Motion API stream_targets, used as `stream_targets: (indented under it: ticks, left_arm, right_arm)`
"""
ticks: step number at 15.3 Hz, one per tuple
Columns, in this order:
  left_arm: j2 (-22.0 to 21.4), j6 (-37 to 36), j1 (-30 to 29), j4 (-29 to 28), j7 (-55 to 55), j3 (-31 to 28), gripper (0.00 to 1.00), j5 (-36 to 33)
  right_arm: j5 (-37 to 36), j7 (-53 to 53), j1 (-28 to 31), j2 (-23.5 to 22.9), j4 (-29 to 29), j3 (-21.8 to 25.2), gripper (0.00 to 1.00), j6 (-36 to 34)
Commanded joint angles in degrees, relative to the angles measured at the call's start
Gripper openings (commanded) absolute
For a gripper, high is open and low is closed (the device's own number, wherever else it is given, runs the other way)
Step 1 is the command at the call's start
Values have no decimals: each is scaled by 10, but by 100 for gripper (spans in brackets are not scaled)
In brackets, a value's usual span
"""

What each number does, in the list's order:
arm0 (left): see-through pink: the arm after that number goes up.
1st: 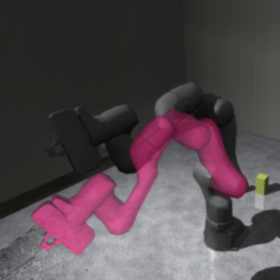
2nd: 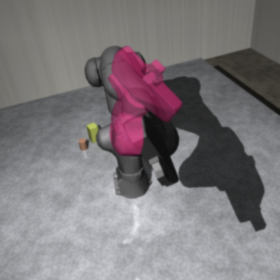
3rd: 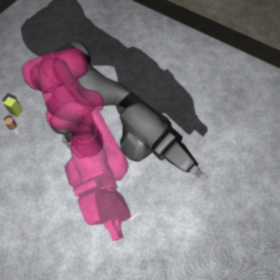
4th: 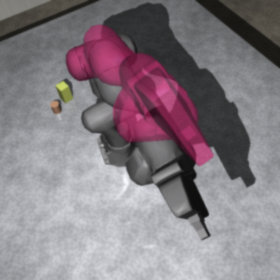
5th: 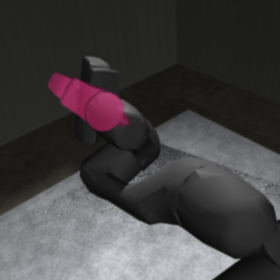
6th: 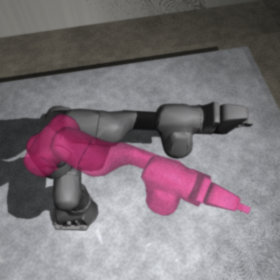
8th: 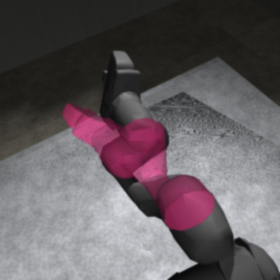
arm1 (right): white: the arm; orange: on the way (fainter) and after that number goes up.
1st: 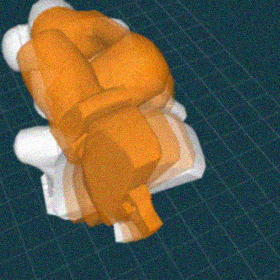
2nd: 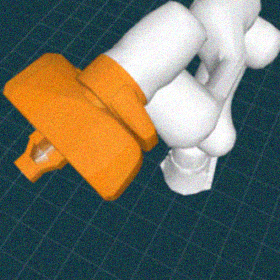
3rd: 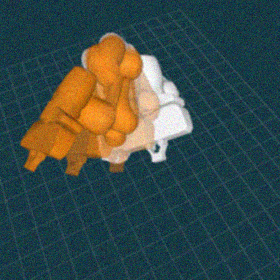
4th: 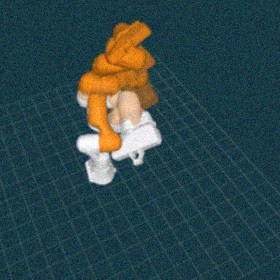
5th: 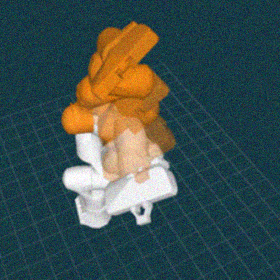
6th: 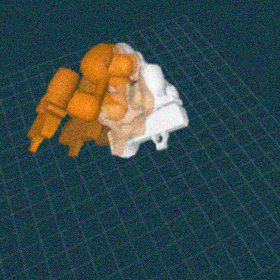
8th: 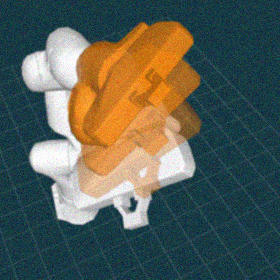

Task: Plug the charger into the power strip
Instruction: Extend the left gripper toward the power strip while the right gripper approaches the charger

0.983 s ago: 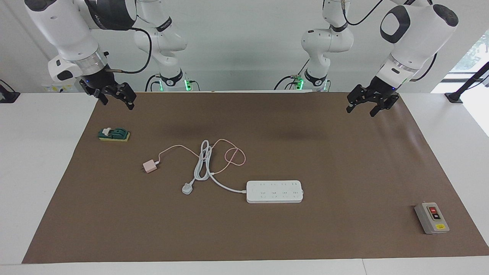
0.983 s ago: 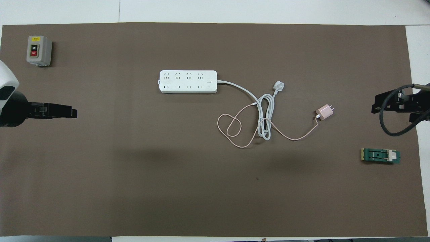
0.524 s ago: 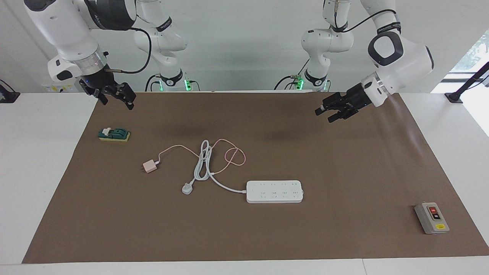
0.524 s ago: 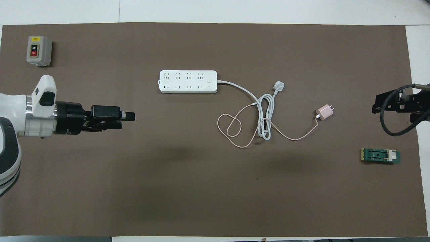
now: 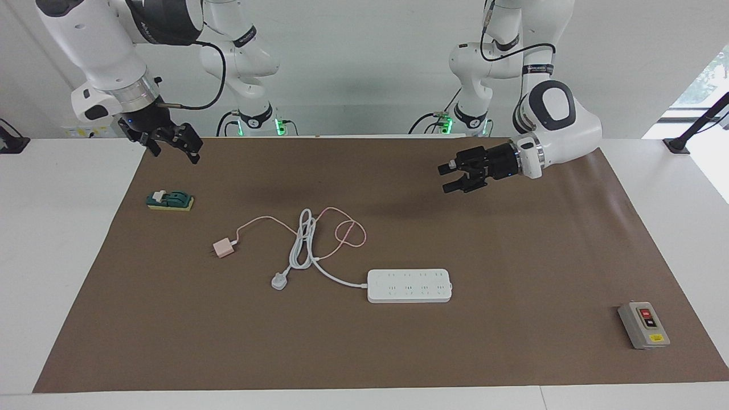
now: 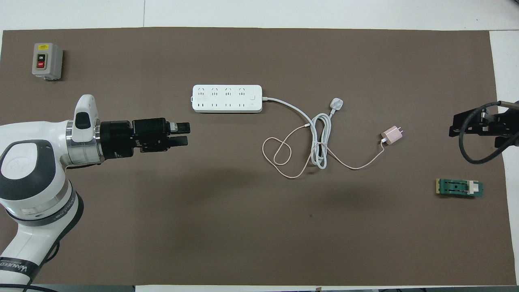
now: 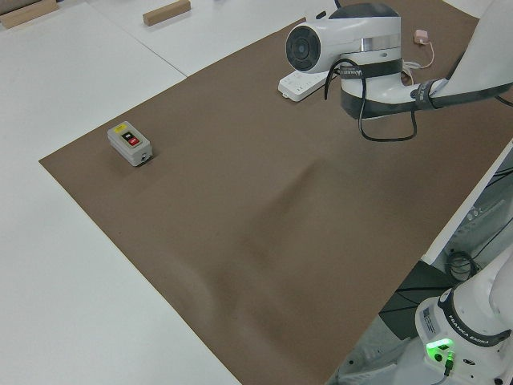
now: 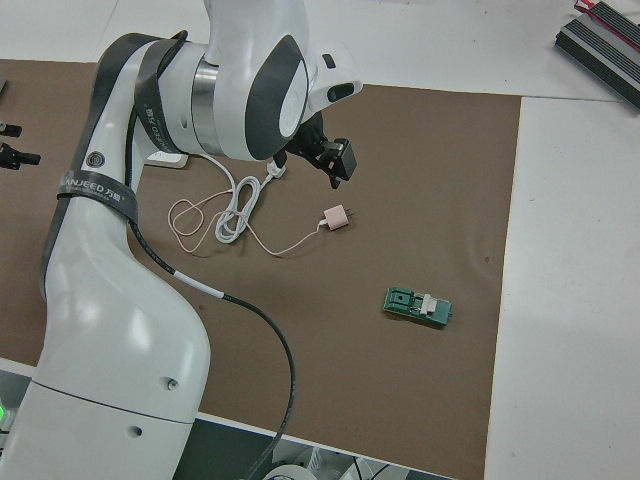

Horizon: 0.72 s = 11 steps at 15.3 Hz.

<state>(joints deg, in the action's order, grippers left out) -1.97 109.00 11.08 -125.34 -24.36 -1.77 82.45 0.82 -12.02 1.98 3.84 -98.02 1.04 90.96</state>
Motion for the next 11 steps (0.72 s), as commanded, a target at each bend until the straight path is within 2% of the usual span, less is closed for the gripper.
stream_targets:
  ticks: [1, 4, 9, 11]
  left_arm:
    - [27, -30, 9, -8, -57, -7, 100, 60]
    - [106, -101, -7, 4, -173, -9, 100, 96]
    - [109, -119, 1, 1, -191, -7, 100, 98]
    - [109, -118, 1, 1, -190, -6, 100, 99]
  right_arm:
    - [6, -8, 11, 13, -12, -2, 100, -9]
    - [5, -67, 11, 17, -20, 0, 100, -3]
    - [6, -328, 10, 18, -64, -1, 100, 109]
    - [7, -405, 8, 11, -77, -2, 100, 134]
